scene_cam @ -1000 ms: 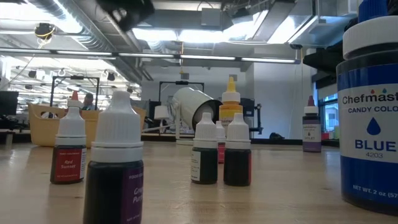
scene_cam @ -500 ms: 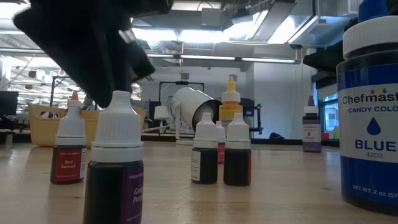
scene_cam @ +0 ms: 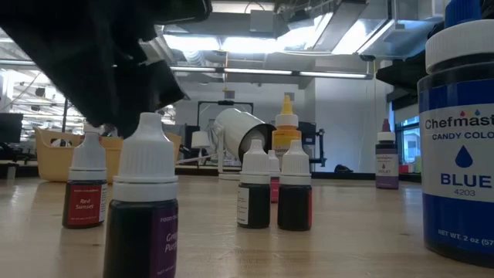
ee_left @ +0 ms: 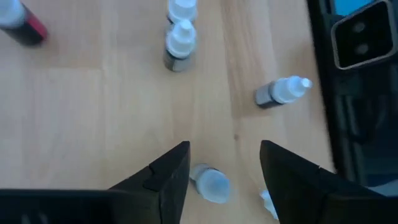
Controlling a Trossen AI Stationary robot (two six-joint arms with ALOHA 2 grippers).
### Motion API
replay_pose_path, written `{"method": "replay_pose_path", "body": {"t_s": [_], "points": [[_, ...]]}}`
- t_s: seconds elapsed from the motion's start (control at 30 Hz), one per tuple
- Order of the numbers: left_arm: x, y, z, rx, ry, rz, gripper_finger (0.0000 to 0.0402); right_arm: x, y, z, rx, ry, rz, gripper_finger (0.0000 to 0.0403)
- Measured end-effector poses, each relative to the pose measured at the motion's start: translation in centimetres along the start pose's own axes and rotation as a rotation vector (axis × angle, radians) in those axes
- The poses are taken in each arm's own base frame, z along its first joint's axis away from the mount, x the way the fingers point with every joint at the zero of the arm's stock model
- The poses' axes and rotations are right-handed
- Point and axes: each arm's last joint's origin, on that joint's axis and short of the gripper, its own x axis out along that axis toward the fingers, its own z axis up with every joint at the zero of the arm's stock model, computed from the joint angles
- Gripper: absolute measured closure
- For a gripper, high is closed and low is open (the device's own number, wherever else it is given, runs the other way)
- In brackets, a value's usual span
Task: Pick & Place food coloring
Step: Put the left small red food coloring bottle into the bin
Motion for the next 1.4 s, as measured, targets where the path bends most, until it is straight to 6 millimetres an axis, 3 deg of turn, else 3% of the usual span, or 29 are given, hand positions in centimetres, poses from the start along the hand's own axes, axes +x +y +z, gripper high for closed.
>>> {"method": "replay_pose_path", "body": {"t_s": [0.57, 1.2, 1.4], "points": [[0.0, -0.4, -1.4, 0.129, 0.055, 0.114, 0.024, 0.0, 0.0, 0.0, 0.0, 0.0, 0.0, 0.0341], [0.9, -0.8, -1.6, 0.222, 0.039, 0.118, 0.0341, 0.0, 0.0, 0.0, -0.002, 0.001, 0.0, 0.0341], [0.6, -0.8, -1.6, 0.208, 0.038, 0.118, 0.0346, 0.0, 0.0, 0.0, -0.002, 0.0, 0.0, 0.0341]]}}
